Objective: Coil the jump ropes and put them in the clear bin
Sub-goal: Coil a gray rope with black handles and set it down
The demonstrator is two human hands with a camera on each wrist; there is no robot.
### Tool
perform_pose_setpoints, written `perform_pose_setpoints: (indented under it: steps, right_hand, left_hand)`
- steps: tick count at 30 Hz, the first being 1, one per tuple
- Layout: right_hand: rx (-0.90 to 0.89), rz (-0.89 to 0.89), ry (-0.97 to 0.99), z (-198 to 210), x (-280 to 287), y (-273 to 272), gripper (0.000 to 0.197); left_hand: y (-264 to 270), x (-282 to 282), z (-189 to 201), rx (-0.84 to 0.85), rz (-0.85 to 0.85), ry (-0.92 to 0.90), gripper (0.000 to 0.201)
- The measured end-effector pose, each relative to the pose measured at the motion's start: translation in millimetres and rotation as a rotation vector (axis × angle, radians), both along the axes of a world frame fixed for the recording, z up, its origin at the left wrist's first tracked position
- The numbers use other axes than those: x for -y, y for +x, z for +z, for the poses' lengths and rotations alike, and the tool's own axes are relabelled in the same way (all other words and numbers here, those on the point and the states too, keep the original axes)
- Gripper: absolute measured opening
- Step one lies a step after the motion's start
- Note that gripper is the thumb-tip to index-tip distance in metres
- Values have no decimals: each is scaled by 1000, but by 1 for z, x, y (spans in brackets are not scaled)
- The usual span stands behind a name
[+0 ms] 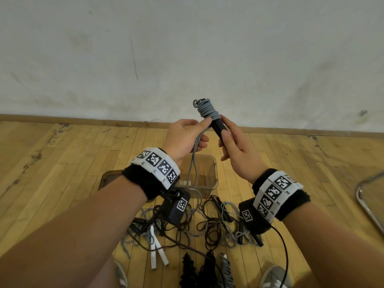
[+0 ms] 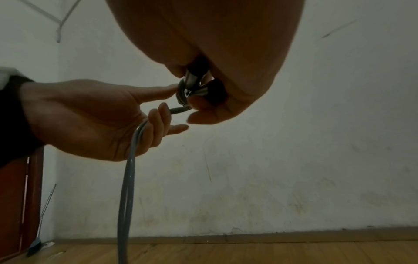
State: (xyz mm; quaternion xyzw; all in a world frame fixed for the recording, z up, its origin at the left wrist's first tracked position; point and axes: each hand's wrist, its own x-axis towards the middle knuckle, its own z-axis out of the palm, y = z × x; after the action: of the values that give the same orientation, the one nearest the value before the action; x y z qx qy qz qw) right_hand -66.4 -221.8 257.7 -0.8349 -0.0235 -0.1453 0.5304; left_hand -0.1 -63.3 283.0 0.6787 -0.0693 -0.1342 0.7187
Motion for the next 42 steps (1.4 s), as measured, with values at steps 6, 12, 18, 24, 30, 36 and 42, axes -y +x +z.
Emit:
perform_pose_setpoints:
  steps: [6,12,18,24,30,36,42]
  right_hand:
    - [81,-99,-313,-9,3,4,55]
    - [85,-212,-462,-2,3,-3,61]
    - [119,-132,-272,4,-7,-9,69]
    - [-130,44,332,12,-9,-9,63]
    - [-53,99,98,6,-3,-5,42]
    - [49,-110,-130,-1,8,7,52]
    - [3,-270,-336,-3,20,3,55]
  left_hand:
    - [-1,3,0,105,103,77,27]
    - [-5,8,1,84,61,20,21]
    - [-3,6,0,68,94,-19,34]
    - [-3,5,0,81,13,-56,27]
    - [-9,5,0,14,-59,-89,29]
    - [-9,5,-1,1,-22,5,31]
    - [-8,2,-2,70,4,110,22]
